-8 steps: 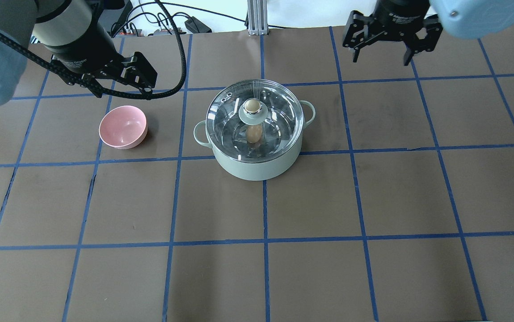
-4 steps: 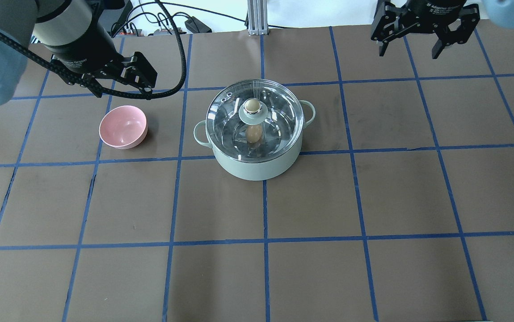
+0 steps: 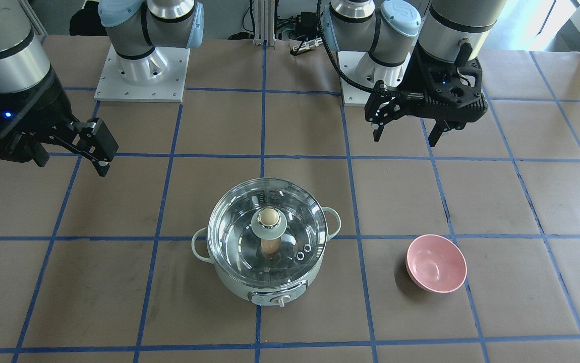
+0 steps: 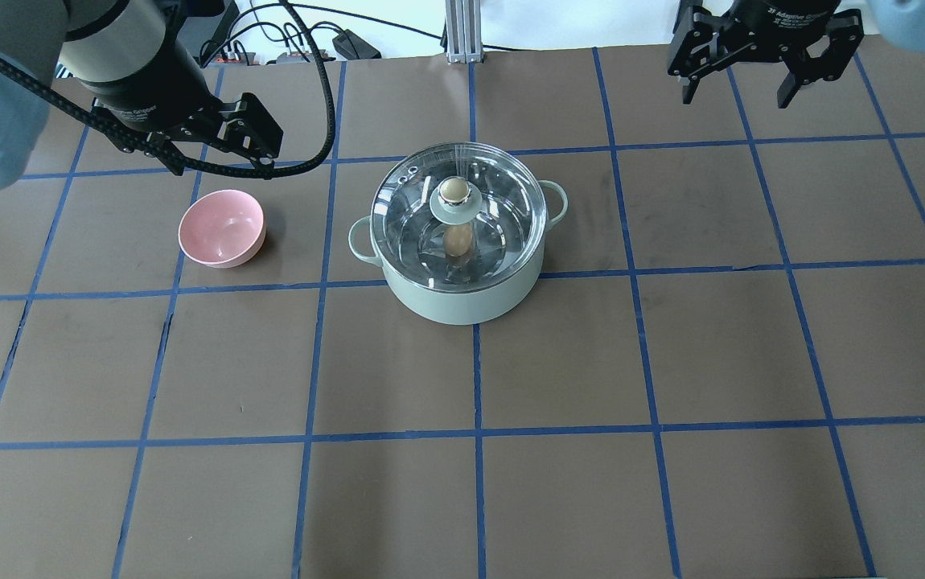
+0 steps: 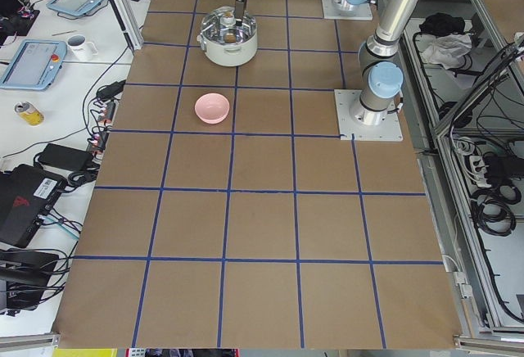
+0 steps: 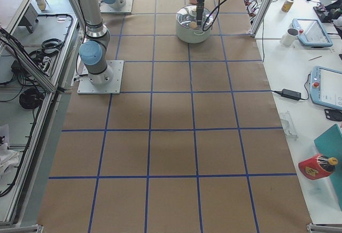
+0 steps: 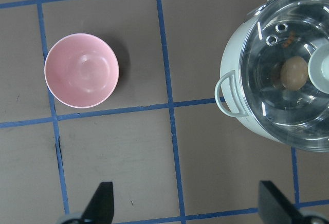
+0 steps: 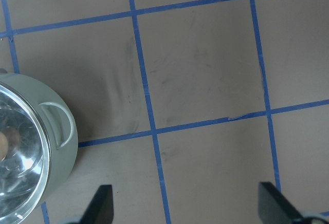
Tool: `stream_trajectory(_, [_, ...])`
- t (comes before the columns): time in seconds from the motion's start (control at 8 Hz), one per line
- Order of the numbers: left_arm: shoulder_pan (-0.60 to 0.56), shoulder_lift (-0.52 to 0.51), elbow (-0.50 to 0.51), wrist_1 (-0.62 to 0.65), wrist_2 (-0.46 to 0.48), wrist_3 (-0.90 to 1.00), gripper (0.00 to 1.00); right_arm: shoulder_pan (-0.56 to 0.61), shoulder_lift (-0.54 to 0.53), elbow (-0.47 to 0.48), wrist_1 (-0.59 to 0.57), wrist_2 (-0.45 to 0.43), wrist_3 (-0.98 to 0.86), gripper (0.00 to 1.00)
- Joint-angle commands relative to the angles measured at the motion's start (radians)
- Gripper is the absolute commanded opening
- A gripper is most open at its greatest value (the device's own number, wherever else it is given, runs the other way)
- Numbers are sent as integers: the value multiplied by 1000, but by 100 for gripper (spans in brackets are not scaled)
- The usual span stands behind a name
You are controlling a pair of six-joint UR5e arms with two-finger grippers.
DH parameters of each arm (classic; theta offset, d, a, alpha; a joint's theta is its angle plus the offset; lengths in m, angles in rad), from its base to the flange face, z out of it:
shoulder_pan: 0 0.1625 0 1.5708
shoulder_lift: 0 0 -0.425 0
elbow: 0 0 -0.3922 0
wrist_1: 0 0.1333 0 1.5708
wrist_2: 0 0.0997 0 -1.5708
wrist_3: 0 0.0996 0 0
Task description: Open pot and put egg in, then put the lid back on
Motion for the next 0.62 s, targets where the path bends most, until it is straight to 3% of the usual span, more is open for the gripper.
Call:
stream_trajectory(0.0, [0, 0, 0, 0, 0, 0, 100, 0, 1, 2, -1, 2, -1, 100])
stream_trajectory(0.5, [2, 0, 0, -1, 0, 1, 100, 0, 1, 2, -7, 2, -1, 100])
